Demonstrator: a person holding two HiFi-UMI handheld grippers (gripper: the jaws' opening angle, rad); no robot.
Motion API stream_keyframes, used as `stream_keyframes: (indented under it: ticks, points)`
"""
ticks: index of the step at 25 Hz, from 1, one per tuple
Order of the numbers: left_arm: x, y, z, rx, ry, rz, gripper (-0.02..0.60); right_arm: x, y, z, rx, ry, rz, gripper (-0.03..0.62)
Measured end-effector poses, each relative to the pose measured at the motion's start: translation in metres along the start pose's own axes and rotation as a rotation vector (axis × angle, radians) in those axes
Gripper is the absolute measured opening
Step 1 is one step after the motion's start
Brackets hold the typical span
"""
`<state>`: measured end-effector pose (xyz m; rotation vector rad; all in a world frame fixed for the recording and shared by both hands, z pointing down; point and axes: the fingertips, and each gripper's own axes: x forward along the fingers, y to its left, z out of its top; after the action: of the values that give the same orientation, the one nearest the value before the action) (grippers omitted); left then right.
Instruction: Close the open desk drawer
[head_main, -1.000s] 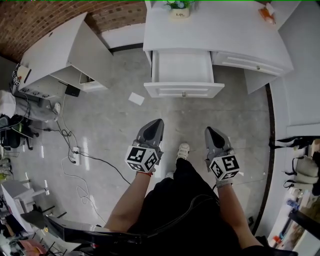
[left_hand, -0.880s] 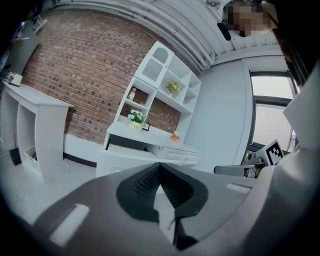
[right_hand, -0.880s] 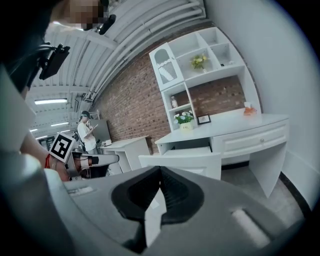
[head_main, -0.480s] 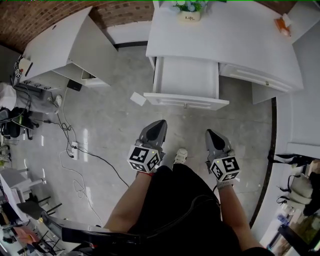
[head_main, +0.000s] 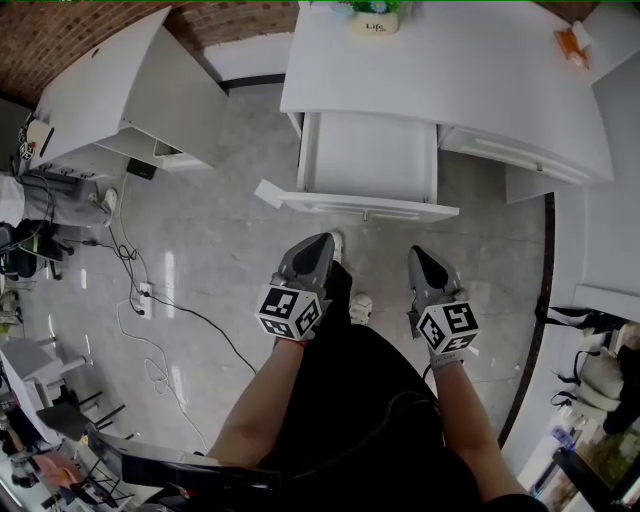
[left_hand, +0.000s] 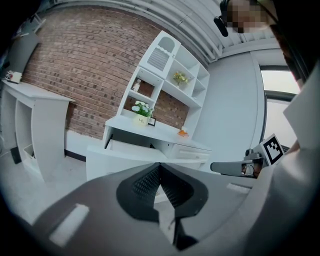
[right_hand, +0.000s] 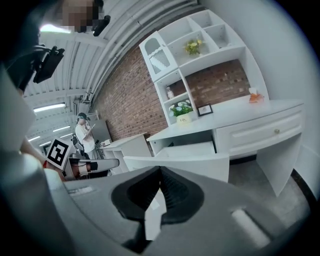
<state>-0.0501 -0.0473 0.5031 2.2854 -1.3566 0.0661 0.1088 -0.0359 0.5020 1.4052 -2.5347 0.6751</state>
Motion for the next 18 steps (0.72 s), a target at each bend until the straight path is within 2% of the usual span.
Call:
stream_keyframes:
  ticks: [18]
  points:
    - [0.064, 0.026, -0.023, -0.041, 0.131, -0.064, 0.003, 0.068, -0.04, -0.013, 0.084, 0.11, -0.135, 0.002]
